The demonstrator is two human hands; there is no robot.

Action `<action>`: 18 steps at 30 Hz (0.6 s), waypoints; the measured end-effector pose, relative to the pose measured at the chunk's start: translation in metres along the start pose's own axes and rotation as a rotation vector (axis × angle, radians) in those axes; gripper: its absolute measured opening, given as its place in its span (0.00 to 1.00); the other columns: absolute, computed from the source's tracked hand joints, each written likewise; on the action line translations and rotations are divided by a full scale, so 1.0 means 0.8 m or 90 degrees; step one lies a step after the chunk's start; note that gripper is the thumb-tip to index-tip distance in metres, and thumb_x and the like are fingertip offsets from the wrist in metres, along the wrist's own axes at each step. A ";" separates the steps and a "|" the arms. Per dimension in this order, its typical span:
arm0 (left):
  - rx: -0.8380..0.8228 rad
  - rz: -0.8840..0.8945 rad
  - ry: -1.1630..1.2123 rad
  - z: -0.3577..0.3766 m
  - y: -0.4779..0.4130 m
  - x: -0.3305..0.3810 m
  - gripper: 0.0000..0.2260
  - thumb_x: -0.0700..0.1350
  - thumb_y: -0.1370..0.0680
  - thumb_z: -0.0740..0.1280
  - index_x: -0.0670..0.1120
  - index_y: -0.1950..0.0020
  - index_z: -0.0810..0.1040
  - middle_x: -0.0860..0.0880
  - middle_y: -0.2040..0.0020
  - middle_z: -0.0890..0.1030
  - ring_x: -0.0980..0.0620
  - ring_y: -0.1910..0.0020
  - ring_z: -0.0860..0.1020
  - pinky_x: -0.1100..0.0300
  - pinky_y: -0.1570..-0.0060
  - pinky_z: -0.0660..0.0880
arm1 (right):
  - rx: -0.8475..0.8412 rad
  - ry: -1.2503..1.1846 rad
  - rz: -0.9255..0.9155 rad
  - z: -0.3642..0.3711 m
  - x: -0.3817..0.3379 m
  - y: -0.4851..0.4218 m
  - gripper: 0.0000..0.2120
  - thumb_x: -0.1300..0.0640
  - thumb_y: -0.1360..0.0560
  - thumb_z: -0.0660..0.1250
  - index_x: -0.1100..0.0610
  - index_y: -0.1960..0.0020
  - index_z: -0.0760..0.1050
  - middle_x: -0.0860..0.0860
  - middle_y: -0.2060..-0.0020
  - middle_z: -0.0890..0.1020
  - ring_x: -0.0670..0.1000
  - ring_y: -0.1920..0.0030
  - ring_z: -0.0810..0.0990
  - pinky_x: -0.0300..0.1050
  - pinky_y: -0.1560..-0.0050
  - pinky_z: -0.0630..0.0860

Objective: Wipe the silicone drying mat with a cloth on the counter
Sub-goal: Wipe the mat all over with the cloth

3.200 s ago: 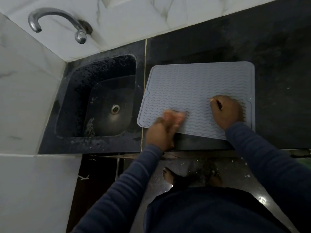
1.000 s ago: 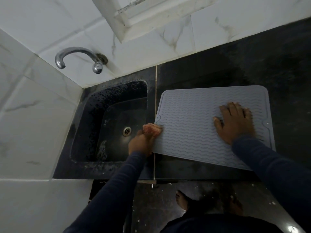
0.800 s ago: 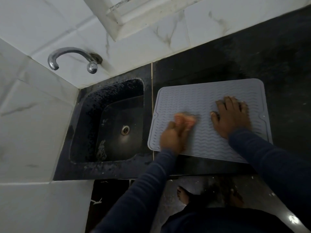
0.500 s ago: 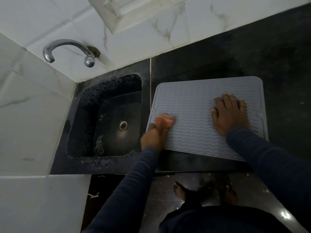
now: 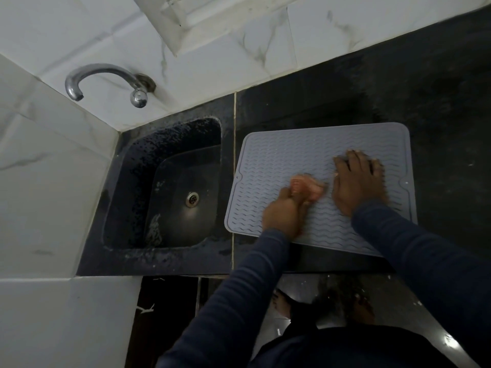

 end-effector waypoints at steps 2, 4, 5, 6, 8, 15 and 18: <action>0.017 -0.126 0.016 -0.018 0.003 -0.091 0.22 0.63 0.21 0.55 0.52 0.33 0.71 0.49 0.46 0.75 0.44 0.49 0.78 0.56 0.55 0.69 | 0.013 -0.014 -0.005 -0.001 0.001 0.001 0.23 0.53 0.19 0.55 0.55 0.25 0.62 0.58 0.25 0.61 0.58 0.24 0.55 0.60 0.25 0.45; 0.055 -0.257 0.023 -0.046 0.009 -0.181 0.23 0.68 0.24 0.55 0.54 0.39 0.75 0.51 0.48 0.78 0.45 0.50 0.79 0.54 0.52 0.73 | 0.017 -0.016 -0.005 -0.001 0.003 0.001 0.23 0.53 0.19 0.55 0.56 0.26 0.63 0.58 0.25 0.62 0.58 0.24 0.55 0.61 0.25 0.45; 0.052 -0.287 -0.004 -0.057 0.010 -0.209 0.23 0.67 0.24 0.56 0.53 0.40 0.76 0.49 0.47 0.79 0.44 0.50 0.79 0.52 0.51 0.75 | 0.018 -0.014 -0.005 -0.001 0.003 0.001 0.23 0.53 0.20 0.55 0.56 0.26 0.63 0.58 0.25 0.62 0.58 0.24 0.56 0.61 0.25 0.46; 0.042 -0.301 -0.036 -0.063 0.010 -0.227 0.22 0.65 0.24 0.57 0.53 0.40 0.76 0.47 0.45 0.79 0.44 0.49 0.79 0.52 0.50 0.75 | 0.018 -0.013 -0.007 -0.002 0.002 0.000 0.23 0.53 0.20 0.55 0.56 0.26 0.64 0.58 0.25 0.62 0.58 0.24 0.56 0.61 0.25 0.46; 0.057 -0.267 -0.045 -0.074 0.005 -0.219 0.20 0.62 0.24 0.59 0.54 0.38 0.76 0.46 0.43 0.79 0.44 0.47 0.78 0.52 0.49 0.75 | 0.013 -0.003 -0.007 -0.001 0.000 0.000 0.23 0.52 0.20 0.55 0.56 0.26 0.64 0.58 0.25 0.62 0.59 0.24 0.56 0.61 0.25 0.46; 0.029 0.008 0.054 -0.012 -0.014 0.042 0.19 0.57 0.20 0.58 0.47 0.35 0.73 0.43 0.42 0.74 0.43 0.51 0.76 0.53 0.53 0.74 | -0.029 0.037 0.005 0.002 0.001 0.000 0.31 0.45 0.23 0.61 0.52 0.24 0.57 0.56 0.23 0.57 0.57 0.23 0.50 0.59 0.25 0.43; 0.007 0.031 -0.006 0.002 -0.015 0.040 0.21 0.59 0.20 0.54 0.50 0.34 0.75 0.43 0.39 0.73 0.43 0.52 0.76 0.54 0.56 0.72 | -0.014 0.025 0.004 -0.003 0.002 0.000 0.29 0.46 0.22 0.59 0.52 0.23 0.57 0.55 0.23 0.57 0.56 0.23 0.51 0.58 0.25 0.43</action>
Point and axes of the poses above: each hand's wrist, its own y-axis away from the middle knuckle, its own z-axis out of the palm, x = y × z, the point moved 9 cm from there along -y, towards the middle knuckle
